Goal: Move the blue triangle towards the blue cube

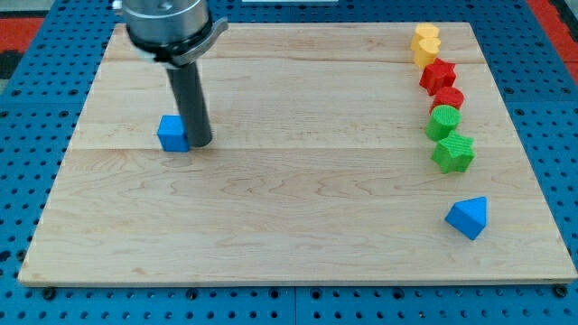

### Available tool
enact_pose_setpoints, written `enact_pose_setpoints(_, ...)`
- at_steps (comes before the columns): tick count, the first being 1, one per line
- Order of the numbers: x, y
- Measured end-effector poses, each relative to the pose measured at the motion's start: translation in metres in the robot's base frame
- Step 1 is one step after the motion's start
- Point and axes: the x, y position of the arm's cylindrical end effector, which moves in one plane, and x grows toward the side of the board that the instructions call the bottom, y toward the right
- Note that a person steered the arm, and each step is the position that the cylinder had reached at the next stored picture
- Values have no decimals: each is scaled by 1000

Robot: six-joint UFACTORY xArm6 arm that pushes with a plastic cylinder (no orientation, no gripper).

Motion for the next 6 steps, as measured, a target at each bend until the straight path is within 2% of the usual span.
enact_pose_setpoints(1, -16, -61)
enact_pose_setpoints(2, -28, -74)
enact_pose_setpoints(3, -18, -36)
enact_pose_setpoints(4, 49, 69)
enact_pose_setpoints(5, 71, 170)
enact_pose_setpoints(6, 71, 232)
